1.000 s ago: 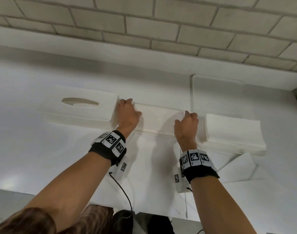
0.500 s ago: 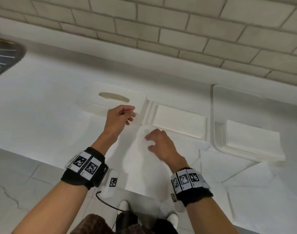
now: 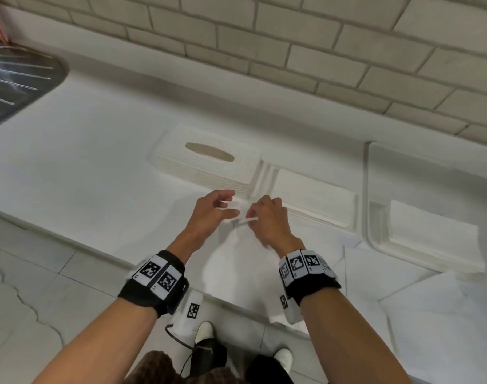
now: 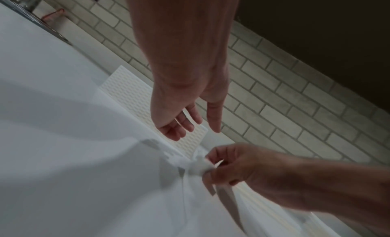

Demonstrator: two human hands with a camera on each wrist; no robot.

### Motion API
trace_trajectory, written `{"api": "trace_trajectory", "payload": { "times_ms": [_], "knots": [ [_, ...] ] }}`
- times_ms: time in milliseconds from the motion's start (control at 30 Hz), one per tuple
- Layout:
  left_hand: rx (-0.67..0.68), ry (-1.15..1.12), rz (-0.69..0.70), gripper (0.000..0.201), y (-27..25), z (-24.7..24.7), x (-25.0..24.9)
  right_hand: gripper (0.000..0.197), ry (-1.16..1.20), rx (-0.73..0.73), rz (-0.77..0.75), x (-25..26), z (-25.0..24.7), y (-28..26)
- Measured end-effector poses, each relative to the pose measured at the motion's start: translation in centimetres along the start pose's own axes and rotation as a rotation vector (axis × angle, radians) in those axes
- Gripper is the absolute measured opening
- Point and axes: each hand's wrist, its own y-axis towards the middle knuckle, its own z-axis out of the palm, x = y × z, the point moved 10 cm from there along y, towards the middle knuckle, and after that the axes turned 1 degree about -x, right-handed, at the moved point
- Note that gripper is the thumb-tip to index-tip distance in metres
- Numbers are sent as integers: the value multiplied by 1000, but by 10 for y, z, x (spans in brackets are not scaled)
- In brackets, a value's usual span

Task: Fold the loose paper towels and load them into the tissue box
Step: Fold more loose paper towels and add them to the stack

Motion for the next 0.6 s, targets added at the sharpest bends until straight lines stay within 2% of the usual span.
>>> {"api": "trace_trajectory", "payload": {
  "times_ms": [67, 100, 167, 200, 233, 300, 367, 467, 500, 600],
  "knots": [
    [87, 21, -8, 52, -2, 12, 4, 13, 144, -27, -11, 4, -13, -4],
    [128, 17, -13, 49, -3, 19, 7, 12, 235, -38, -17, 7, -21, -6],
    [154, 33, 2, 15, -7, 28, 5, 15, 370, -69, -36, 11, -38, -9],
    [129, 39, 18, 9, -8, 28, 2, 19, 393, -94, -50, 12, -48, -10],
    [97, 38, 27, 18, -7, 26, 0, 27, 380, -129, -62, 12, -58, -12],
    [-7, 45, 74, 24, -5, 16, -8, 46, 320, -208, -52, 3, -73, -17],
    [-113, 64, 135, 25, -4, 1, -21, 49, 293, -247, -33, -7, -77, -24],
    [-217, 50, 192, 31, -2, -21, -38, 35, 254, -128, -106, -2, -52, -34],
    [-247, 35, 211, 35, -2, -28, -43, 37, 210, -46, -138, 3, -36, -37],
    [-295, -35, 251, 34, -5, -41, -57, 64, 42, 188, -155, 12, 9, -38]
  ]
}}
